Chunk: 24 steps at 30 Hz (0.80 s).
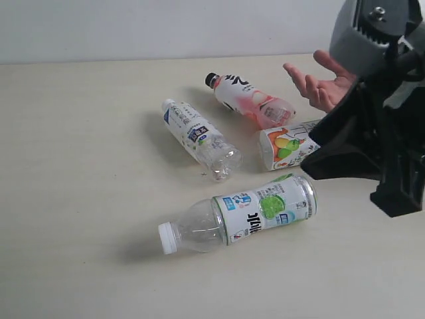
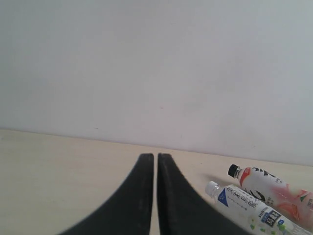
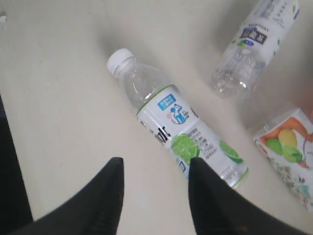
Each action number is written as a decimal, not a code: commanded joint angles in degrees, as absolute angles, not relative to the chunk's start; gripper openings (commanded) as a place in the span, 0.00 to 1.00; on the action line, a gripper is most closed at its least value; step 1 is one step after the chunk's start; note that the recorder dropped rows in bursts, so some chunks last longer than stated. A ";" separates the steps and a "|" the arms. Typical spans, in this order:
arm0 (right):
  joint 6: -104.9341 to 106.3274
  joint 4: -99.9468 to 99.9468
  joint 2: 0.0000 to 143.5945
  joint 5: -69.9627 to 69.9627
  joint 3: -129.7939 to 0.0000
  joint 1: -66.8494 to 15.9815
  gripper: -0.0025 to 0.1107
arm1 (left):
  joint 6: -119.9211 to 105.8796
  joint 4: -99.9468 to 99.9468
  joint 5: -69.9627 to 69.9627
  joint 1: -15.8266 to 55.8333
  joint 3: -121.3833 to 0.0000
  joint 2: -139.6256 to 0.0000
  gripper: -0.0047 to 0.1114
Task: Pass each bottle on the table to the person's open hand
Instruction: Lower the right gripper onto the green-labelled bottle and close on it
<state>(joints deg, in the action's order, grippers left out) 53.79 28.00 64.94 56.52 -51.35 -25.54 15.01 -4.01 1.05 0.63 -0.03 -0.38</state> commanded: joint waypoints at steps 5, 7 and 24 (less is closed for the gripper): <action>57.46 27.95 70.14 48.75 -51.79 -32.37 0.55 | 14.97 -4.15 0.78 0.62 0.00 0.00 0.09; 57.46 27.95 72.13 47.76 -51.79 -33.77 0.55 | 14.97 -4.15 0.78 0.62 0.00 0.00 0.09; 47.22 2.01 91.56 41.06 -51.79 -47.03 0.66 | 14.97 -4.15 0.78 0.62 0.00 0.00 0.09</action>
